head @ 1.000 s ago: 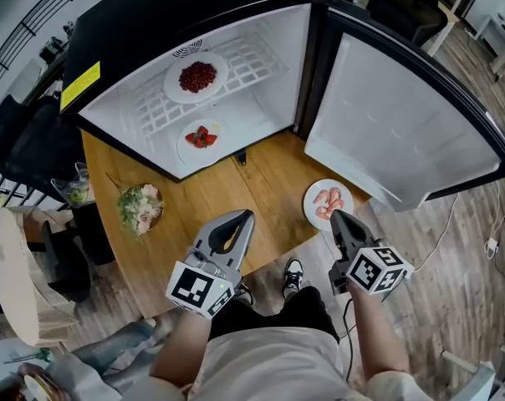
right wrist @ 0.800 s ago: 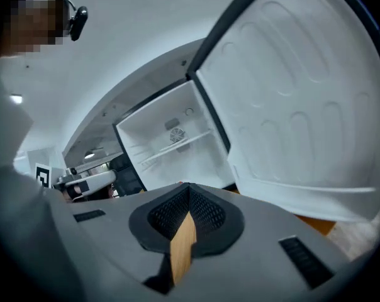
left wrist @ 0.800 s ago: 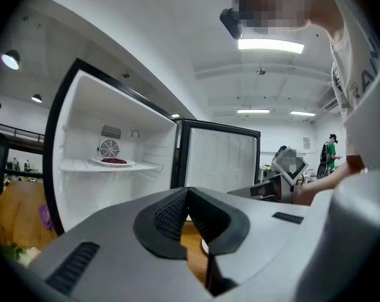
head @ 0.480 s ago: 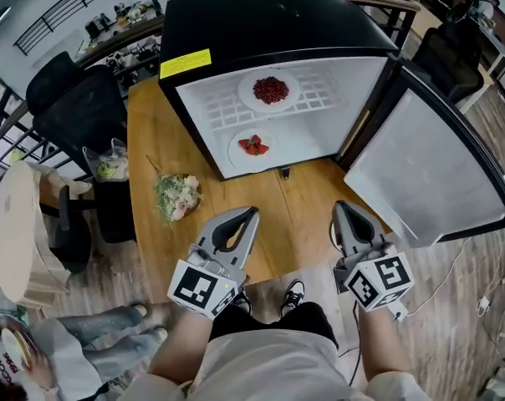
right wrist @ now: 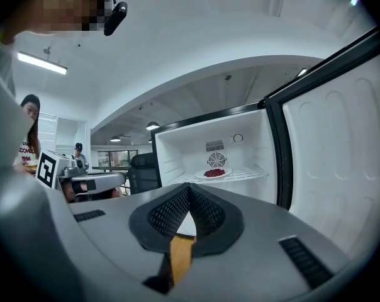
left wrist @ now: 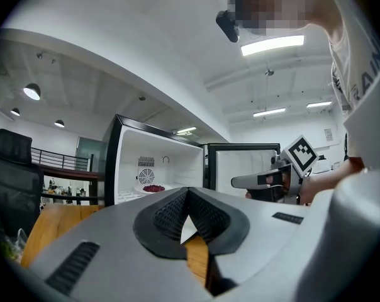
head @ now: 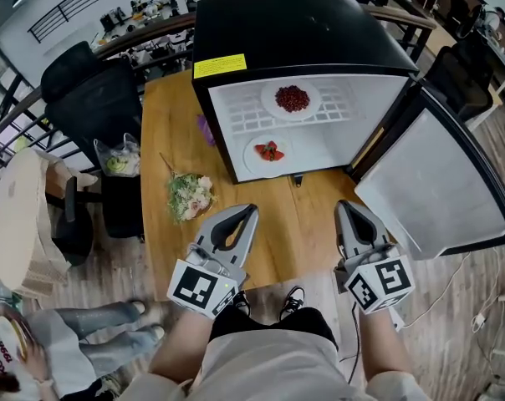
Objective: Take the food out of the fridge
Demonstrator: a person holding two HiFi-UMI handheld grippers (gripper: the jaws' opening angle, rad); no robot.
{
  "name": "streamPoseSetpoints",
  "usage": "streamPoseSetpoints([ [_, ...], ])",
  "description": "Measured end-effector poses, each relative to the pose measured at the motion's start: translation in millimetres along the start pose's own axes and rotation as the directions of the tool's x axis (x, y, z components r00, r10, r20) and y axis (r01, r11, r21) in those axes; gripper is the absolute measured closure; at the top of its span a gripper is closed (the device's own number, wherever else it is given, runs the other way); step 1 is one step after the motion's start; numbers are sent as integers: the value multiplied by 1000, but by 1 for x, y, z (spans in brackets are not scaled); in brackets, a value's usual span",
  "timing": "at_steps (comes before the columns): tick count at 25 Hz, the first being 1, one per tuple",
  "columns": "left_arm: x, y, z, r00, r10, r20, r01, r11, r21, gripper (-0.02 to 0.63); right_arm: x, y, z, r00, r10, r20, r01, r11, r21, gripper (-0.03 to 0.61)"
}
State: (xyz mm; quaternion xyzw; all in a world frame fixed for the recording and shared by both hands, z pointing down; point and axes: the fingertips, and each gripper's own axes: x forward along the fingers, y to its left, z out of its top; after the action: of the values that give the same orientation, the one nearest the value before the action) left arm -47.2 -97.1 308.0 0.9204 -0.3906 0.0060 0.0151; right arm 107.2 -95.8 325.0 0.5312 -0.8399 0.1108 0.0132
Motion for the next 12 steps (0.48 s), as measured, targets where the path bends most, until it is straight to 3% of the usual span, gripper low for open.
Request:
streamPoseSetpoints([
  [12, -2, 1, 3, 1000, -8, 20, 8, 1000, -10, 607, 3, 0, -3, 1000, 2, -10, -2, 1000, 19, 558],
])
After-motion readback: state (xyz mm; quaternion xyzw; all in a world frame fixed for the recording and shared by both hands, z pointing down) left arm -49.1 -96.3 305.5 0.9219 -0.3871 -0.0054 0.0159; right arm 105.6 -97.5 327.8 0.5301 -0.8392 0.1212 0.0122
